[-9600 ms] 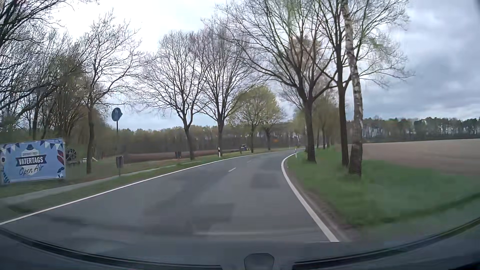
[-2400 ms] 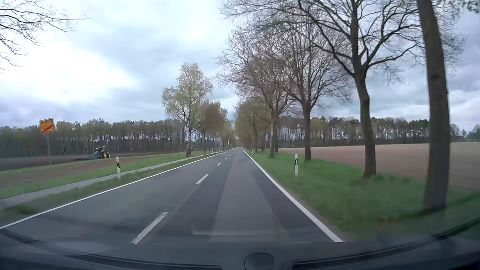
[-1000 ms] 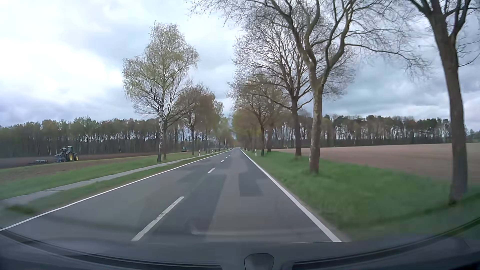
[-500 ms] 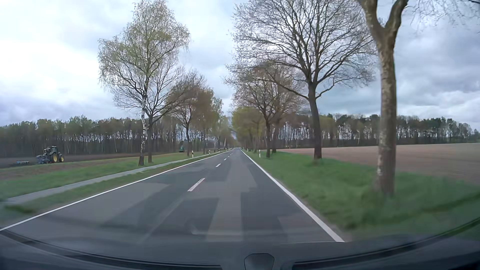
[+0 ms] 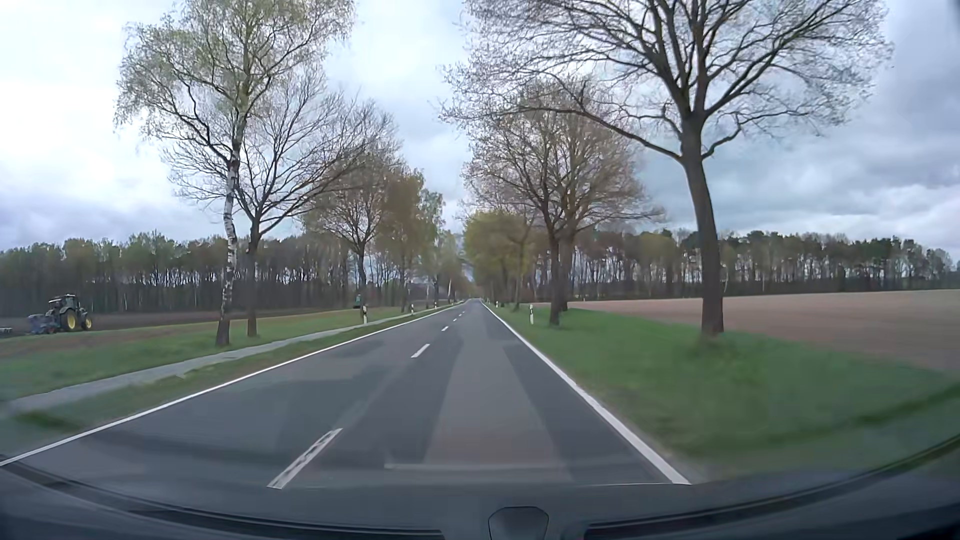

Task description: Follow the waypoints while adhering to traffic rules and regulations

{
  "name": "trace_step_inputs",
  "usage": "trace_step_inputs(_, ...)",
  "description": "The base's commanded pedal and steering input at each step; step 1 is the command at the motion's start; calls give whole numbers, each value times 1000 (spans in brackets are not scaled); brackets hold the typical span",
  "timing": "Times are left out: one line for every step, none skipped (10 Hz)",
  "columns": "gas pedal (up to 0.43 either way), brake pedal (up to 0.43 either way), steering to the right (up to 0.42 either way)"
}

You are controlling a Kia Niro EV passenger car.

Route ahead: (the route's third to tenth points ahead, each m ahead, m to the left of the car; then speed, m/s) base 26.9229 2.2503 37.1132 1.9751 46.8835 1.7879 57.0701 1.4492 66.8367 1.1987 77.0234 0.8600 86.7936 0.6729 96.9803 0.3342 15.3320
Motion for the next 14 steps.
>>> trace_step_inputs(378, 0, -5)
trace_step_inputs(378, 0, -5)
trace_step_inputs(378, 0, -5)
trace_step_inputs(378, 0, -4)
trace_step_inputs(378, 0, -3)
trace_step_inputs(378, 0, -2)
trace_step_inputs(378, 0, -1)
trace_step_inputs(370, 0, 1)
trace_step_inputs(358, 0, 3)
trace_step_inputs(331, 0, 4)
trace_step_inputs(319, 0, 5)
trace_step_inputs(311, 0, 5)
trace_step_inputs(311, 0, 5)
trace_step_inputs(311, 0, 4)
